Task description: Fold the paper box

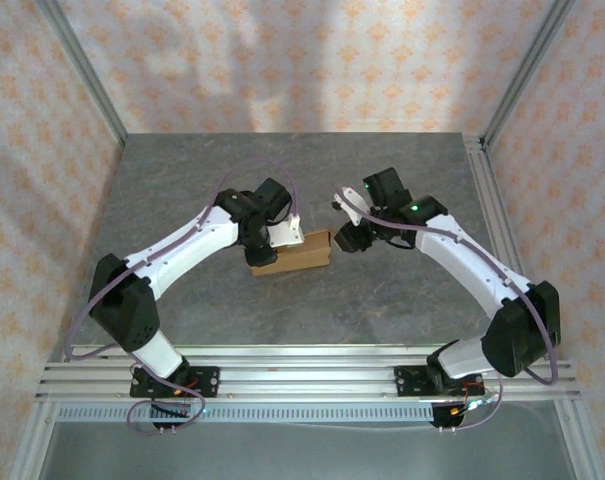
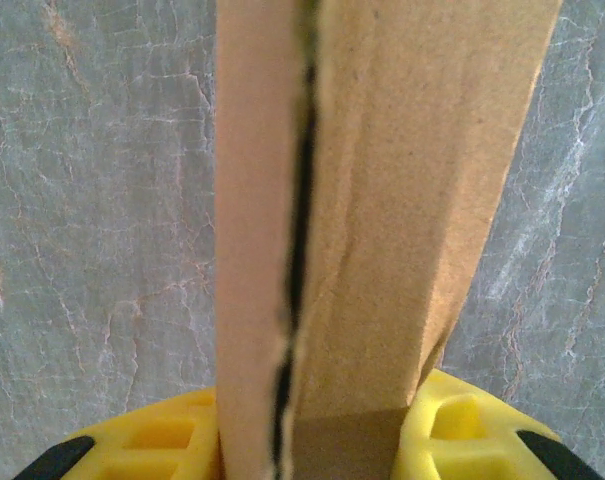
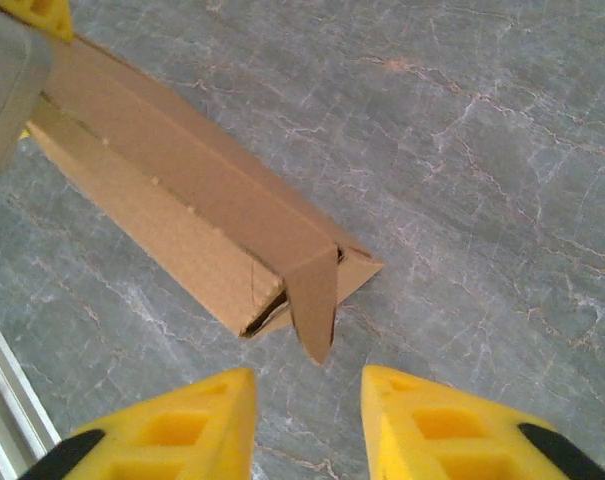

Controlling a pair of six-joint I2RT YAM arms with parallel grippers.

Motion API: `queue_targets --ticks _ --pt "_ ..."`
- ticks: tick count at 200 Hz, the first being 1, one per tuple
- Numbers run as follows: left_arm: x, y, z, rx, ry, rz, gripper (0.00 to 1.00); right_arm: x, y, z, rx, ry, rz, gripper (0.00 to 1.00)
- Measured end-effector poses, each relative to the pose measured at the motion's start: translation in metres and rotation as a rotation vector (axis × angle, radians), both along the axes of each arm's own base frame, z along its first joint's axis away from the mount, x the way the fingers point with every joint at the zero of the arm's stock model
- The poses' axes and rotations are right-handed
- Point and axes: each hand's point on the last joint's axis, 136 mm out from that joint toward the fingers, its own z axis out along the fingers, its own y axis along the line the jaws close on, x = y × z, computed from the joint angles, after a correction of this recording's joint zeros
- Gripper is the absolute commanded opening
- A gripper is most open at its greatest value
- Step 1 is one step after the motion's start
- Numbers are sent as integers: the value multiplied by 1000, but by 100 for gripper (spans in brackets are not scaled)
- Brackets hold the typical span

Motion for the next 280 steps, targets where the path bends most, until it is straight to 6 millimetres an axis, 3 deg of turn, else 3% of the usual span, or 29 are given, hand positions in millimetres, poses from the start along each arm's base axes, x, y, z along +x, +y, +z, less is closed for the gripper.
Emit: queue_targets --ticks 51,97,164,280 --pt "1 -2 0 -1 6 -1 18 10 8 -5 7 18 -25 23" --pt "2 -2 -1 -3 7 -2 18 13 11 -5 5 19 -37 0" --pt "2 -3 -1 -7 7 3 19 18 12 -4 9 22 -98 0" --pt "15 -14 -1 -20 7 21 18 31 9 -2 157 210 -549 0"
